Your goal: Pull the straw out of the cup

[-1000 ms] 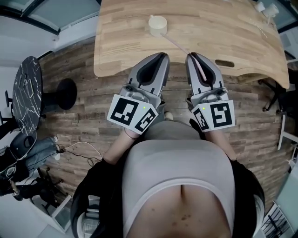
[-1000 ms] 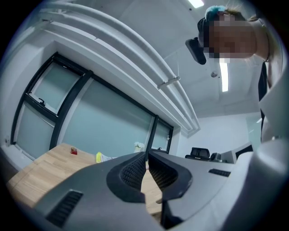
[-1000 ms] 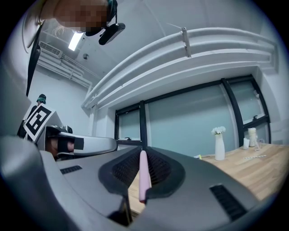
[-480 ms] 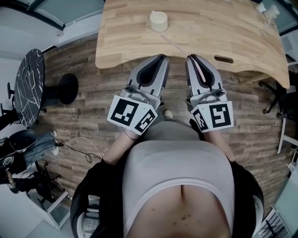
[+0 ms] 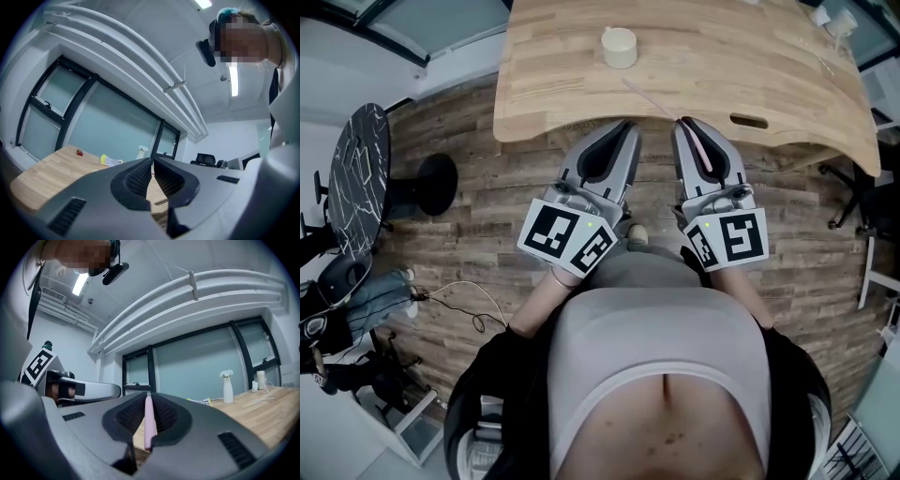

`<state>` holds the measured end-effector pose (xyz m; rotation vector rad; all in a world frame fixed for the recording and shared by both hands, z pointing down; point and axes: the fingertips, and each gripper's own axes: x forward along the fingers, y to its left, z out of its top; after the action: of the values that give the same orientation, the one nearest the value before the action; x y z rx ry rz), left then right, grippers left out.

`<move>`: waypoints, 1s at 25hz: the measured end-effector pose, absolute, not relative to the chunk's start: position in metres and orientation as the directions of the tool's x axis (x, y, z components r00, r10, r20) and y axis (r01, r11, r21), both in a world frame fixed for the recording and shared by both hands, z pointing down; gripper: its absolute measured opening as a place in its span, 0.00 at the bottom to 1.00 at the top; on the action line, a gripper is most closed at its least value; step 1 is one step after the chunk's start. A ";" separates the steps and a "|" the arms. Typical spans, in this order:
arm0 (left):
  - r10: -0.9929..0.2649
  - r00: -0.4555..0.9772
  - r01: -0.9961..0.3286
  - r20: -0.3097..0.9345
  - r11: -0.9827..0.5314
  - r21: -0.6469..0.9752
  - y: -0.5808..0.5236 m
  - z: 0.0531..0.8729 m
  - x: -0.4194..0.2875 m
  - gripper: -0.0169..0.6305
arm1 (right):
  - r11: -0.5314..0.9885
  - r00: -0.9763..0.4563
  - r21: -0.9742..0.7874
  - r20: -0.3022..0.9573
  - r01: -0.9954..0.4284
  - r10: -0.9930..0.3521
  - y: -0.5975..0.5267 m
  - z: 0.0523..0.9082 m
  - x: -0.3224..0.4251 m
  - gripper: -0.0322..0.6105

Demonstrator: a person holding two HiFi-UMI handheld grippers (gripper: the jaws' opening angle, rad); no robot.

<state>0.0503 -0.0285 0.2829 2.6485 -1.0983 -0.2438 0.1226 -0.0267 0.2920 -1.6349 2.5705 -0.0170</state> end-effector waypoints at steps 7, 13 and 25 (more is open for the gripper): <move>-0.718 0.695 -0.677 -0.036 -0.670 0.303 -0.021 0.293 0.049 0.05 | 0.434 -0.429 -0.078 -0.072 -0.897 -0.900 -0.022 0.299 0.121 0.13; -0.710 0.704 -0.670 -0.036 -0.680 0.297 -0.014 0.291 0.051 0.05 | 0.419 -0.414 -0.089 -0.073 -0.903 -0.907 -0.014 0.299 0.125 0.13; -0.704 0.709 -0.665 -0.034 -0.684 0.301 0.031 0.294 0.021 0.05 | 0.382 -0.376 -0.100 -0.071 -0.919 -0.924 0.034 0.298 0.105 0.13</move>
<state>0.0210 0.0313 0.2943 2.6508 -1.0846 -0.2125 0.1051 0.0341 0.2985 -1.6847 2.5141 -0.0659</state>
